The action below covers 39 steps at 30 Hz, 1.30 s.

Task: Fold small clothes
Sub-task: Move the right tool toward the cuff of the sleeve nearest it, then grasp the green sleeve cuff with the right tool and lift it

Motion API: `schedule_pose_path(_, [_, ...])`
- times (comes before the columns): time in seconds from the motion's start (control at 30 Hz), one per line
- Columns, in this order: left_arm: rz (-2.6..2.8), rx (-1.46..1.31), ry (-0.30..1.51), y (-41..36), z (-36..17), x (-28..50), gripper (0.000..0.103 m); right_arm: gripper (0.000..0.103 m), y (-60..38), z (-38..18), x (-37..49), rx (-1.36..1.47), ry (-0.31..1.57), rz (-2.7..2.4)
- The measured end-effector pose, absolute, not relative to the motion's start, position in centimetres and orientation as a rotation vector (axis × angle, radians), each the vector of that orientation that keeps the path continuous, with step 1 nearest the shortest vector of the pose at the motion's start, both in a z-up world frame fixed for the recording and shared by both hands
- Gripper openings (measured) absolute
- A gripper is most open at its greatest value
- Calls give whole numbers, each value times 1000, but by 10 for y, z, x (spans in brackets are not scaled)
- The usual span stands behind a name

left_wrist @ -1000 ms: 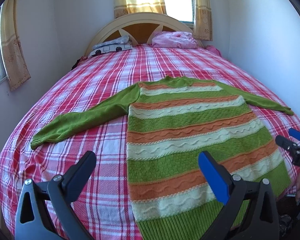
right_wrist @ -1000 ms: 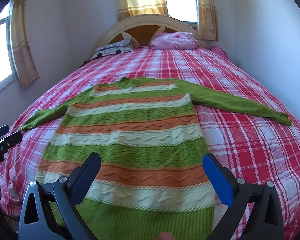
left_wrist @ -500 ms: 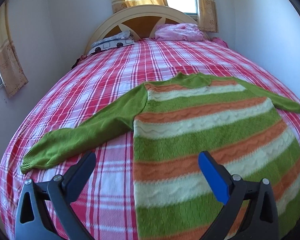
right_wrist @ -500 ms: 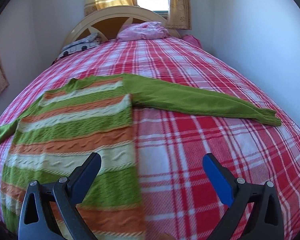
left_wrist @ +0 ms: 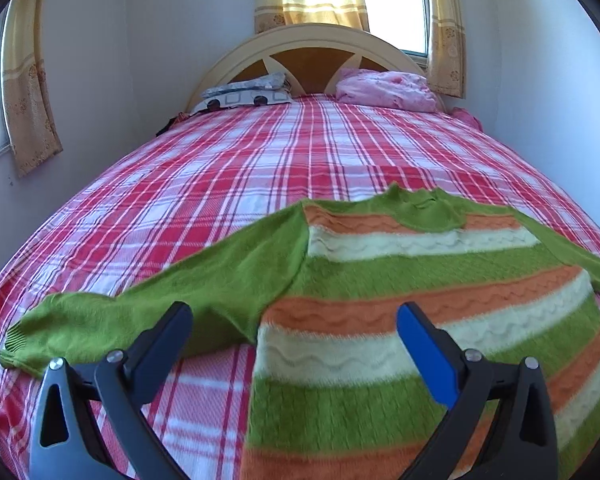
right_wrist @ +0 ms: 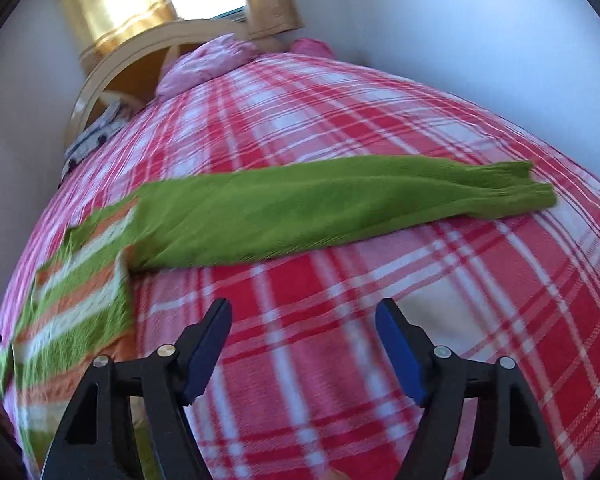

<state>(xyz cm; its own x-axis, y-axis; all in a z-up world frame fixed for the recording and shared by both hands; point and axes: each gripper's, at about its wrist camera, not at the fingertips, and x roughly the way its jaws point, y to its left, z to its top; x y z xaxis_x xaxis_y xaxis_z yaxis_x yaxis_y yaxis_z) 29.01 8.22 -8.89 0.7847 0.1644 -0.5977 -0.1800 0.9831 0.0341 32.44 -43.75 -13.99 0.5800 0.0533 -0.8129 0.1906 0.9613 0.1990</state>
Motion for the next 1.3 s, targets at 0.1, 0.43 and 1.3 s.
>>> schedule_pose_path(0.1, [194,-51,646,90,-93,305,103,65,-468,-137,328,339,931,-144])
schedule_pose_path(0.43, [234,-118,719,109,-117,334,103,46,-556,-139,333,557,873,-320])
schedule_pose_path(1.3, [291,-128,889,116,-141,352,103,7,-537,-72,398,612,733,-146])
